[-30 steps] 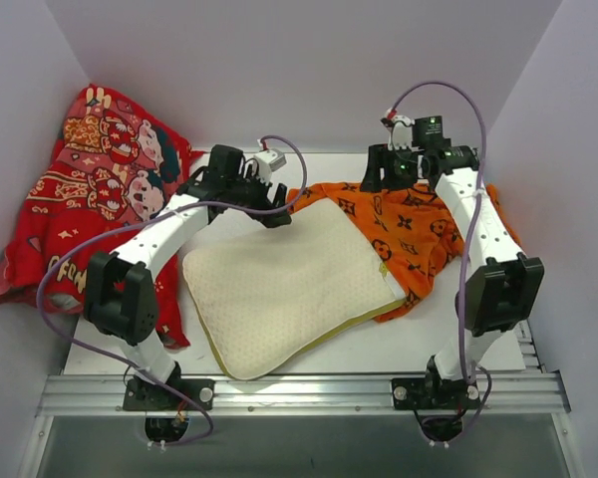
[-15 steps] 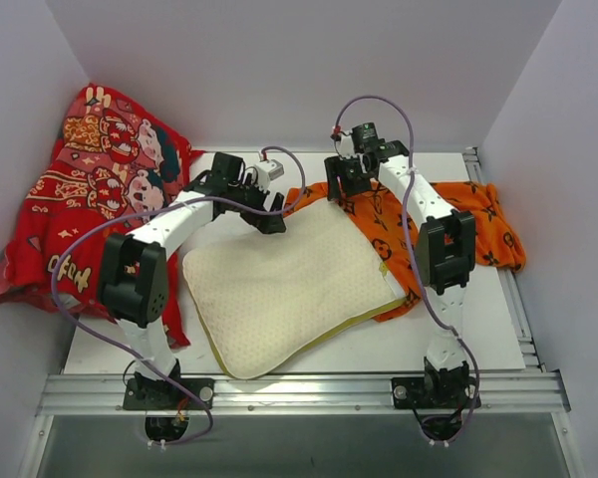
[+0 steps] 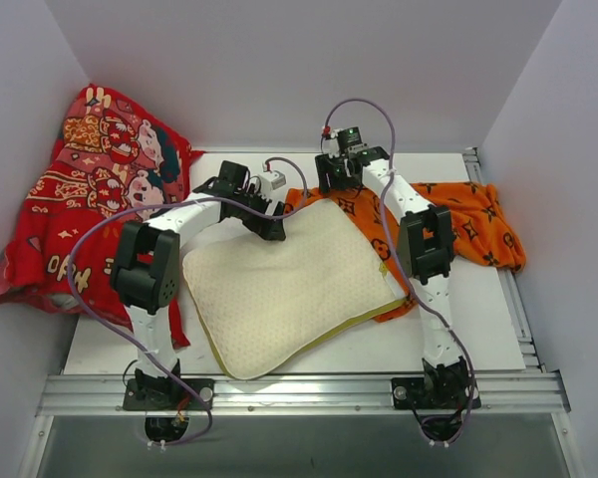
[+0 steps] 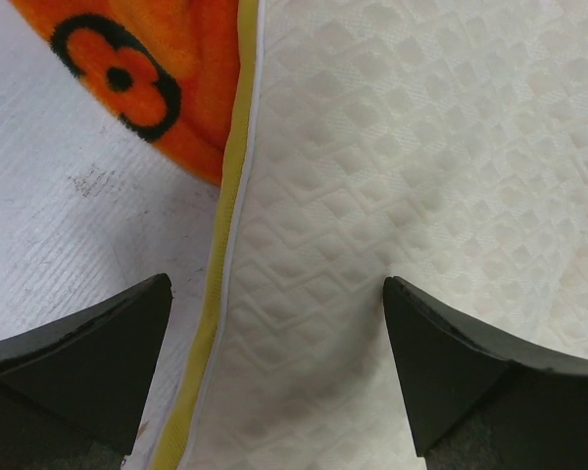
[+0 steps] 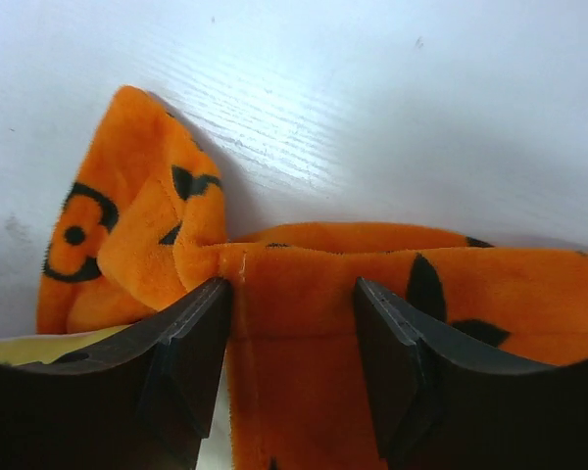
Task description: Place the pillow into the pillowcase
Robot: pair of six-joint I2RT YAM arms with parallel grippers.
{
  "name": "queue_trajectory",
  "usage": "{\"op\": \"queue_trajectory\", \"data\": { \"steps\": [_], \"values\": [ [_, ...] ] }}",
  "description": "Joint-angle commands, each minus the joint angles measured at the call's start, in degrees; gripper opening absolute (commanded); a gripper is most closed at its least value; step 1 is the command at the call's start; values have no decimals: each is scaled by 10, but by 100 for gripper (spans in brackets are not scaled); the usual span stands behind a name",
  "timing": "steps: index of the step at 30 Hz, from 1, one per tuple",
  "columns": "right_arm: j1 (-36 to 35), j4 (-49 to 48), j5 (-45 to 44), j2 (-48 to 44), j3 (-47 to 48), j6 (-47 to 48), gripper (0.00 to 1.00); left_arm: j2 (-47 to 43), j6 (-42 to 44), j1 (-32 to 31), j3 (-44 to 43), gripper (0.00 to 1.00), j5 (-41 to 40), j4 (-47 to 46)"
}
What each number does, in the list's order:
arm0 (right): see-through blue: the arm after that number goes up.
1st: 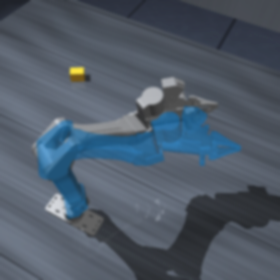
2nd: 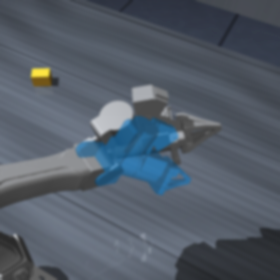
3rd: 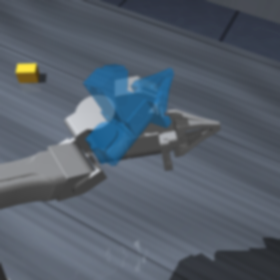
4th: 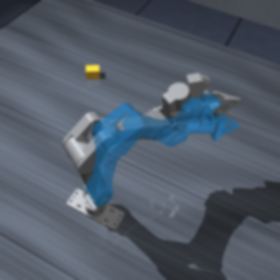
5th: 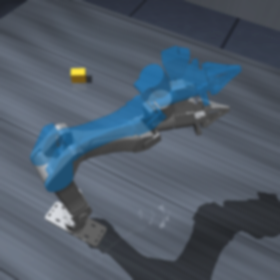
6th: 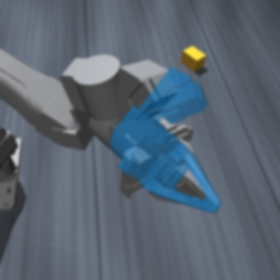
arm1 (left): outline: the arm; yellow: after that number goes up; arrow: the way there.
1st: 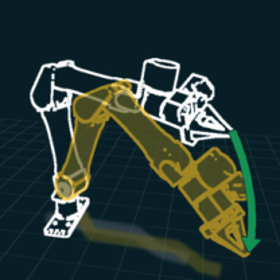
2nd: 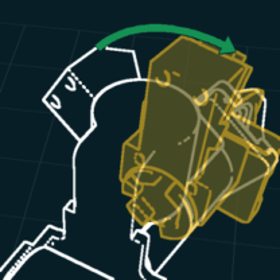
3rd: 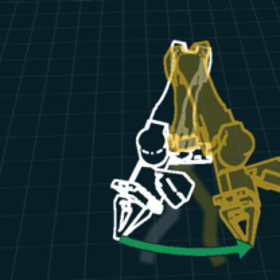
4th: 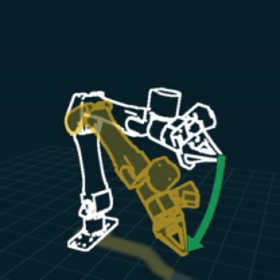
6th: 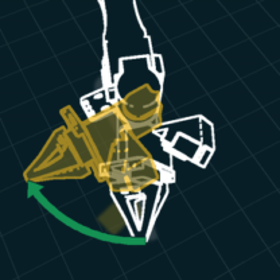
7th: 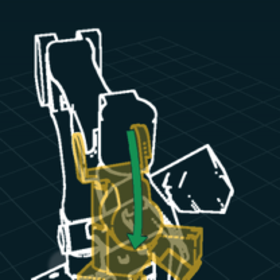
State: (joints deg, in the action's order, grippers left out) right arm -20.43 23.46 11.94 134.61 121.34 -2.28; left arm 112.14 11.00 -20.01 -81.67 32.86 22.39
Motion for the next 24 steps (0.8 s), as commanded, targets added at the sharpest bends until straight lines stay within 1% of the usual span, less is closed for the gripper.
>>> {"op": "queue_trajectory", "data": {
  "steps": [1, 2, 3, 4, 5, 6, 7, 8, 9, 11, 12, 15, 17, 18, 19, 21, 24],
  "values": [
    [-11, 4, 6, 24, 25, -7, 52, 9, 2, 6, -12, 97, 5, -24],
    [-11, 4, 15, 27, 24, -11, 48, 14, -1, 7, -13, 97, 9, -26],
    [-11, 4, 25, 27, 22, -12, 35, 17, -5, 7, -13, 92, 14, -29],
    [-12, 4, 44, 26, 21, -16, 30, 20, -12, 8, -15, 87, 21, -32],
    [-14, 3, 52, 24, 21, -19, 22, 30, -18, 8, -21, 79, 36, -33],
    [-15, 2, 61, 21, 21, -23, 7, 33, -26, 9, -22, 61, 45, -38],
    [-16, 0, 81, 17, 20, -27, 2, 36, -46, 11, -22, 51, 53, -53],
    [-20, -1, 91, 9, 20, -40, 0, 40, -60, 13, -19, 43, 71, -66],
    [-22, -5, 99, 3, 14, -45, 0, 41, -75, 17, -17, 23, 81, -80],
    [-30, -13, 132, -21, 2, -61, 0, 43, -131, 23, -12, 5, 102, -133],
    [-33, -28, 141, -32, -6, -80, 0, 43, -163, 26, -8, 0, 113, -166],
    [-50, -57, 183, -61, -34, -122, 0, 40, -207, 28, -2, 0, 137, -216],
    [-61, -68, 207, -71, -42, -161, 0, 31, -273, 30, 12, 0, 145, -311],
    [-61, -71, 214, -73, -44, -162, 0, 27, -274, 30, 12, 0, 145, -312],
    [-70, -77, 221, -76, -48, -186, 0, 23, -308, 30, 26, 0, 148, -354],
    [-78, -100, 229, -83, -65, -202, 0, 15, -341, 30, 32, 0, 143, -370],
    [-78, -98, 215, -71, -57, -198, 1, 2, -350, 32, 59, 0, 93, -372]
  ]
}}
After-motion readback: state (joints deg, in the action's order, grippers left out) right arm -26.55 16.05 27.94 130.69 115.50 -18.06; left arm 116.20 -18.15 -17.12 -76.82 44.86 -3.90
